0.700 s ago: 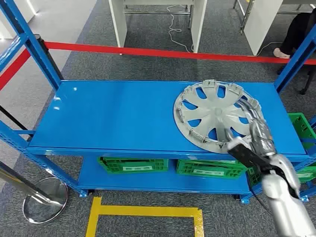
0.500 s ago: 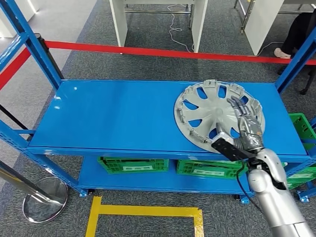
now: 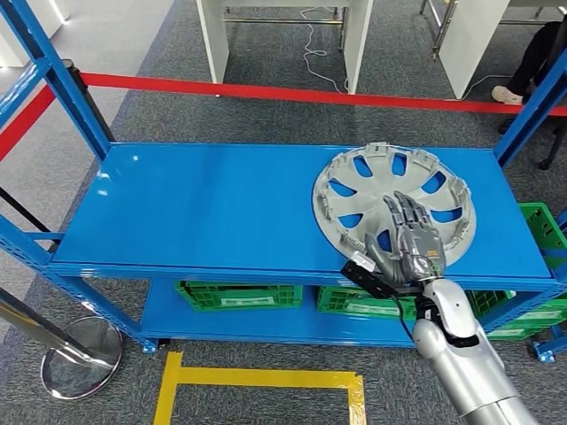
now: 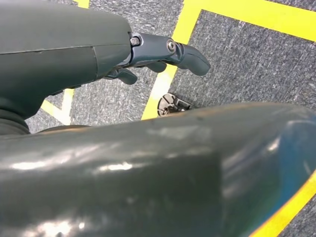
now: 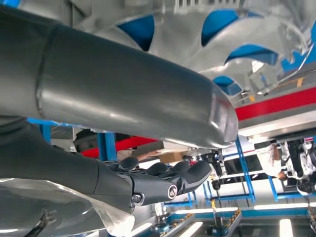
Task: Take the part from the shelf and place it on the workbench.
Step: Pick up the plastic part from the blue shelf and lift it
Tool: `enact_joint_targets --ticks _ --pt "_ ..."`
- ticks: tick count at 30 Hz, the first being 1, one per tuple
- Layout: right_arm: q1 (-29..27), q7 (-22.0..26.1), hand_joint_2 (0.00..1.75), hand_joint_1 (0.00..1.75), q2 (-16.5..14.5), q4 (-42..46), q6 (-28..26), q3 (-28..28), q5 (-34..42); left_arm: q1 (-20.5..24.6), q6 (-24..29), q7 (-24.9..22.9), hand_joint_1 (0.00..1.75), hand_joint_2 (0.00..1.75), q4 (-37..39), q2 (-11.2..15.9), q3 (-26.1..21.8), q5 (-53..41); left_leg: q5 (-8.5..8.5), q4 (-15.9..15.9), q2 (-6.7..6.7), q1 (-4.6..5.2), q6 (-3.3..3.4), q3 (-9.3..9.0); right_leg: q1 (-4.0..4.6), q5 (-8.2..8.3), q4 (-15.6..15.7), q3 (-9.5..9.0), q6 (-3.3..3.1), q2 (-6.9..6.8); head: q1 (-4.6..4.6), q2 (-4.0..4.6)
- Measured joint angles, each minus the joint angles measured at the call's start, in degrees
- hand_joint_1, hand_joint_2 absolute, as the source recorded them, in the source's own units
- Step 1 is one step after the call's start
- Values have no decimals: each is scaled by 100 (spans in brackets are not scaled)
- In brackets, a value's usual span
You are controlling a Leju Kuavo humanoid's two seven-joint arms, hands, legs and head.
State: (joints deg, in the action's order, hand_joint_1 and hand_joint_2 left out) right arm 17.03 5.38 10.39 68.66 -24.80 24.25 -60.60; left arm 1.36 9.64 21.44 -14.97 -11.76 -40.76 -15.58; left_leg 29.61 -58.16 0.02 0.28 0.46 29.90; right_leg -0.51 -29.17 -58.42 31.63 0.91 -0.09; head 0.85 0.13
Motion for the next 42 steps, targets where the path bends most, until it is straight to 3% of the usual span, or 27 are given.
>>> enact_joint_targets --ticks 13,17,33,42 --pt "-179 -350 0 0 -343 -168 -216 65 -80 -5 54 -52 0 0 0 -52 2 -71 0 1 0 0 0 1 0 0 0 2 0 0 1 0" --pt "-262 -181 175 0 -421 -175 -123 57 246 -9 50 -52 0 0 0 -70 -1 -92 0 1 -1 0 0 1 0 0 0 2 0 1 1 0" --pt "-366 269 175 0 -516 -411 613 -32 1185 -10 17 -50 0 0 0 -96 -115 -223 0 1 -1 0 0 0 0 0 0 1 0 2 0 0" --pt "-301 222 175 0 -564 -514 750 -30 1265 -12 1 -56 0 0 0 -94 -236 -265 0 1 -1 0 0 -1 0 0 0 -1 0 2 1 0"
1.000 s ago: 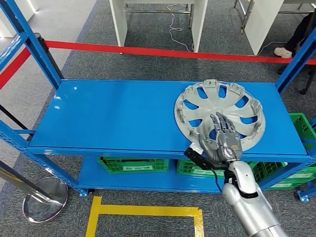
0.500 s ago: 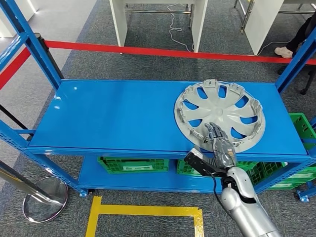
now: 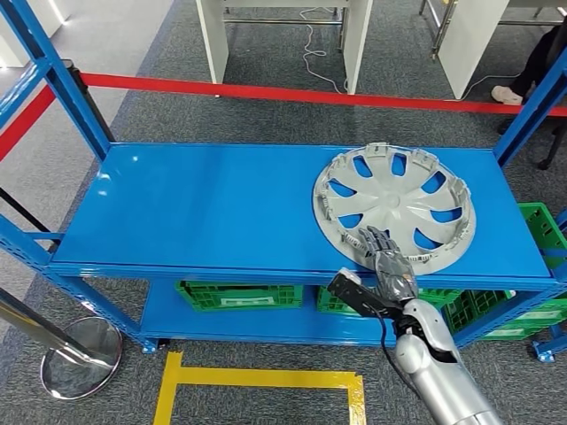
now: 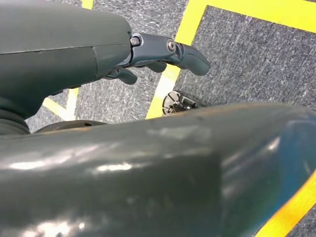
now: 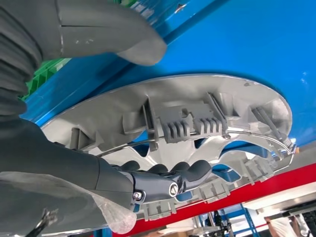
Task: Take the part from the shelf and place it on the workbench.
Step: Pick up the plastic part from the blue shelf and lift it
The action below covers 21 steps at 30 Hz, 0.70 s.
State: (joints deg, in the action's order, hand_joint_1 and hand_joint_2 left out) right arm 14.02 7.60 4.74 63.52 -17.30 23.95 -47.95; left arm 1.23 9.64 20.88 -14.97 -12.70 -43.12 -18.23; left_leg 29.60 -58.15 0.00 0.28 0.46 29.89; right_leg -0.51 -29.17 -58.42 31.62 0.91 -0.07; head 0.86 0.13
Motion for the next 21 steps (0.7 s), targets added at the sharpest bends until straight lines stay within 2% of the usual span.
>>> enact_joint_targets --ticks 20,21 --pt "409 -333 175 0 -11 -349 237 47 -139 13 -15 9 0 0 -4 -68 -379 91 0 -1 -1 0 0 -4 0 3 0 -3 2 4 -1 0" --pt "436 -366 175 15 -11 -374 235 50 -165 15 -9 12 0 0 -4 -78 -396 100 0 -1 -1 0 0 -4 0 3 0 -3 2 5 -1 0"
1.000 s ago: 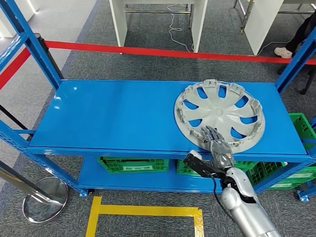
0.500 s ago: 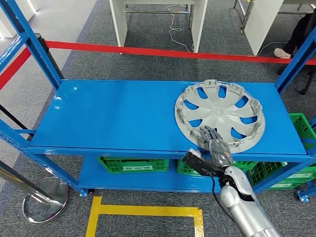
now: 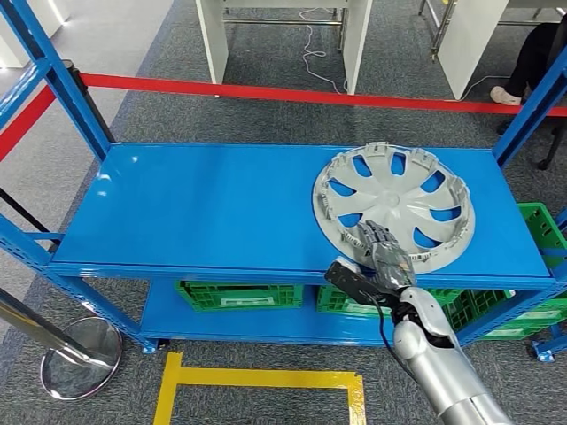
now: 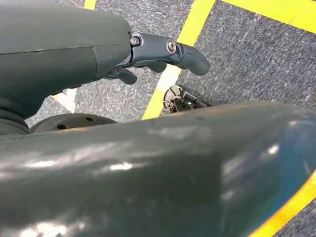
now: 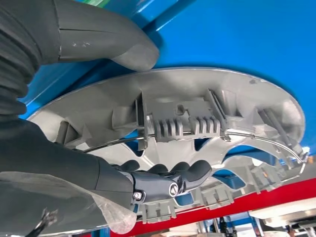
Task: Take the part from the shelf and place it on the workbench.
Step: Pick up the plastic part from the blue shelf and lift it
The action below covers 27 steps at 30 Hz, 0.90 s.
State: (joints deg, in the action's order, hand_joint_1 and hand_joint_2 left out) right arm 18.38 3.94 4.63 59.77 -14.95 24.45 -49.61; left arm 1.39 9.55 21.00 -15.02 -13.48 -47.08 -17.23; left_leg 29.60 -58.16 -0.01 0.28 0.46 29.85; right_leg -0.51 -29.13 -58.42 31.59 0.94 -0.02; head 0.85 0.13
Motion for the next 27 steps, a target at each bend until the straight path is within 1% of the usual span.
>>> enact_joint_targets --ticks 3,4,16,27 --pt "123 -92 175 146 0 -117 6 13 -55 12 39 4 0 0 -2 -39 -71 28 -1 -1 0 0 1 0 0 3 0 0 2 1 0 0" --pt "171 -104 175 175 0 -167 13 17 -63 15 52 4 0 0 -4 -53 -95 39 -1 -1 -1 1 1 0 0 4 0 0 3 1 1 0" --pt "652 -79 175 175 0 -694 144 57 6 29 102 5 0 0 -94 -144 -375 154 -3 -2 -1 1 2 1 -1 8 0 1 3 2 0 0" --pt "819 -42 175 175 -5 -897 164 87 10 28 105 0 0 0 -165 -163 -503 174 -2 -2 0 1 2 3 -1 7 0 2 3 -3 0 0"
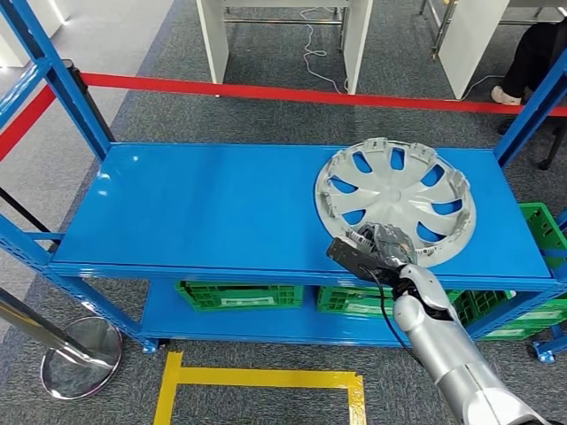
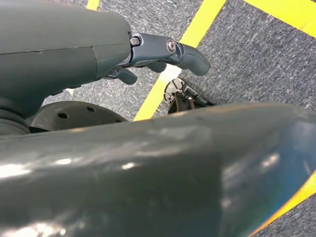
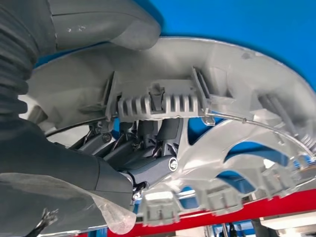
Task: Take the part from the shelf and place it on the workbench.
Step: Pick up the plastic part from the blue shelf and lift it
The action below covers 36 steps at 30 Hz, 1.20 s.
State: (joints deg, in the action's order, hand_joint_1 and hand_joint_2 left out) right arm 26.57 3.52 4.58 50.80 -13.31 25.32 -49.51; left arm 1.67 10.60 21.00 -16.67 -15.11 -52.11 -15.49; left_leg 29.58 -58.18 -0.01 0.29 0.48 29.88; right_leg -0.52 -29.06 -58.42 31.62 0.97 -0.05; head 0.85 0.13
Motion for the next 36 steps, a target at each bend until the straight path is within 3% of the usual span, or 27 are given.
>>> enact_joint_targets --ticks 36 --pt "103 87 175 175 -5 -177 -36 79 15 -1 24 -29 0 0 -150 -44 -196 58 -1 -1 -1 1 1 -4 0 3 0 -2 1 6 0 0"
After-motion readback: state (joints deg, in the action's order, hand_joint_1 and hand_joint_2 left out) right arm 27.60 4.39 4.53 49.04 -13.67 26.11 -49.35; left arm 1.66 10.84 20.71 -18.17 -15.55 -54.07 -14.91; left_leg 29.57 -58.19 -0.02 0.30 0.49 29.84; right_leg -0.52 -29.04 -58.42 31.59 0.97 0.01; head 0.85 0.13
